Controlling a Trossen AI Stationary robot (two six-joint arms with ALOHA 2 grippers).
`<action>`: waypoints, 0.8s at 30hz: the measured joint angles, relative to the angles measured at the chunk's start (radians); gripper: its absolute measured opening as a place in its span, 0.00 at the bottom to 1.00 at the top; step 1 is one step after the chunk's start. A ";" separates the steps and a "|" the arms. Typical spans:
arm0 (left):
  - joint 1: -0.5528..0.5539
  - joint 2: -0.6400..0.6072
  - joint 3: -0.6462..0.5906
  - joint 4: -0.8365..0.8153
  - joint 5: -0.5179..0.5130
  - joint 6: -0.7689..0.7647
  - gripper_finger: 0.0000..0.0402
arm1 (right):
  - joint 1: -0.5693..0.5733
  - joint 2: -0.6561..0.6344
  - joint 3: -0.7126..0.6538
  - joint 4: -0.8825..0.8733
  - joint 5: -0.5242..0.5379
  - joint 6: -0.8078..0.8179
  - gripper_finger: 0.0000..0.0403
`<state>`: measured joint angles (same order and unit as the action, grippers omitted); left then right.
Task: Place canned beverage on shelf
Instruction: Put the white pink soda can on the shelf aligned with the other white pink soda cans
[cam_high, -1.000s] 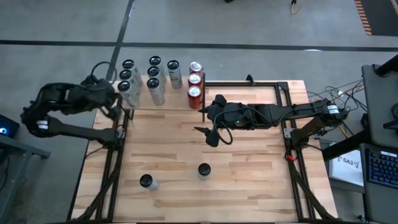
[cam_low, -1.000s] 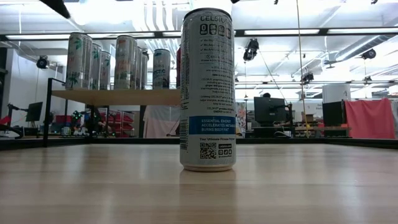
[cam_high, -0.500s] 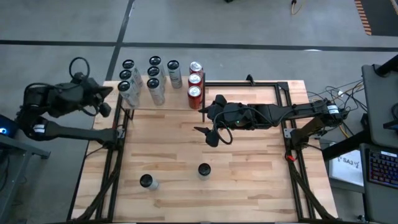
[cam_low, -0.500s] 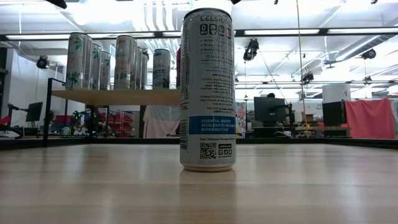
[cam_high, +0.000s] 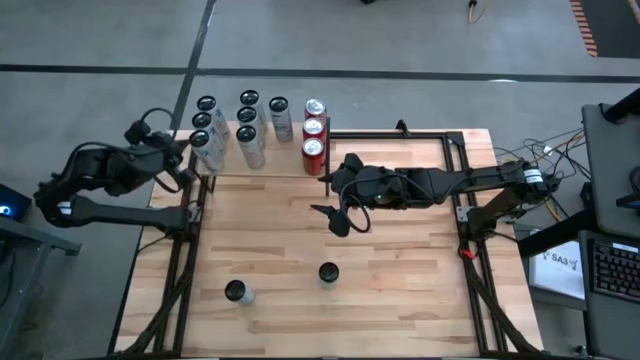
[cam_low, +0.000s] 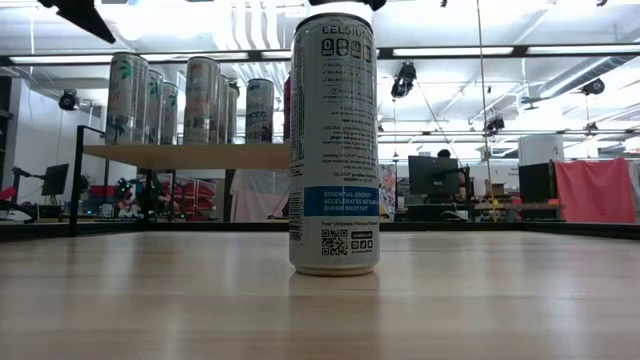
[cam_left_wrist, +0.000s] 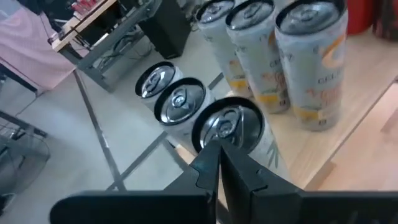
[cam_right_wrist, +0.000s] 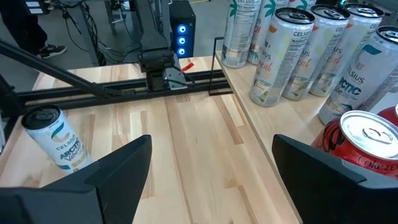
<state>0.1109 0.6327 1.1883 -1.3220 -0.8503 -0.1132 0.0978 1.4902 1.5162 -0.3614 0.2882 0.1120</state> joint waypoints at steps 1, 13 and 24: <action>0.000 -0.002 -0.008 0.000 -0.002 0.009 0.00 | 0.000 0.000 0.000 0.000 0.000 0.000 0.80; 0.000 -0.047 -0.108 0.022 0.002 0.050 0.00 | 0.000 0.000 0.000 0.000 0.000 -0.005 0.80; 0.000 -0.053 -0.103 0.085 0.004 0.044 0.00 | 0.000 0.000 0.000 0.000 0.000 -0.007 0.80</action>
<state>0.1112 0.5793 1.0850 -1.2374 -0.8467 -0.0696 0.0978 1.4902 1.5158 -0.3618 0.2886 0.1047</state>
